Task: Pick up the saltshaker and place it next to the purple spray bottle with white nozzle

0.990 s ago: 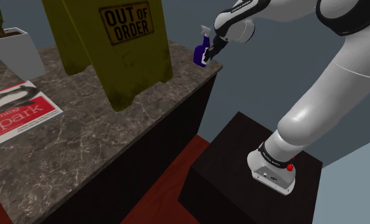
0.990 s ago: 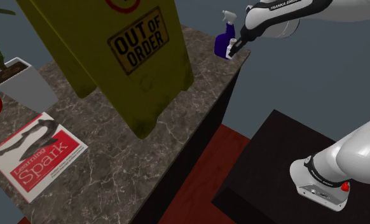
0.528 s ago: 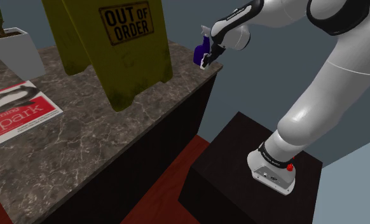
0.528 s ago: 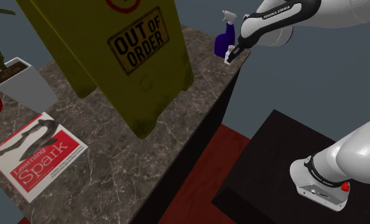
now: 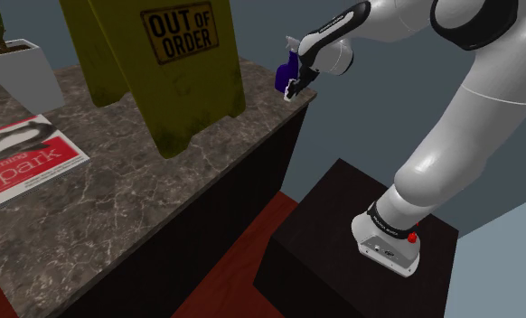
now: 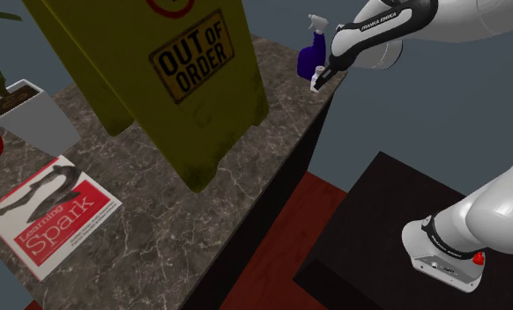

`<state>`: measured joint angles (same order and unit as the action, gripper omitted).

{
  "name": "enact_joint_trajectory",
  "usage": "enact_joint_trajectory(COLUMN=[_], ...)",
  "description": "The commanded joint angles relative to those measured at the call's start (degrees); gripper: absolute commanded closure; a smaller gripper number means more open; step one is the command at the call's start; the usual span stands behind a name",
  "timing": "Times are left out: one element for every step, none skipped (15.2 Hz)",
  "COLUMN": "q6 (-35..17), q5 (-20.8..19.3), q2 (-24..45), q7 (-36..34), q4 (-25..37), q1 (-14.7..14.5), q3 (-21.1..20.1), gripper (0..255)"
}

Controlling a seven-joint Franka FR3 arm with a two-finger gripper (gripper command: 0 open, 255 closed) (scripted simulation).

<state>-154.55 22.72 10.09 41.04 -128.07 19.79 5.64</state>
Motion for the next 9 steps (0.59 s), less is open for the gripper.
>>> enact_joint_trajectory(q6=[-0.01,-0.01,-0.01,-0.01,-0.01,-0.01,-0.01,1.34,2.73], q5=[0.01,0.01,0.01,0.01,0.01,0.01,0.01,-1.08,-2.17], q2=[0.0,0.01,0.01,0.01,0.01,0.01,0.01,-1.89,-3.76], q7=[0.01,0.01,0.01,0.01,0.01,0.01,0.01,-0.79,-1.57], q4=[0.0,0.01,0.01,0.01,0.01,0.01,0.01,-0.51,-0.93], q1=[0.0,0.0,0.0,0.0,0.0,0.0,0.0,-0.08,-0.13], q3=[0.0,0.0,0.0,0.0,0.0,0.0,0.0,0.46,0.88], gripper=[255,0,0,0,0,0,0,0,0])
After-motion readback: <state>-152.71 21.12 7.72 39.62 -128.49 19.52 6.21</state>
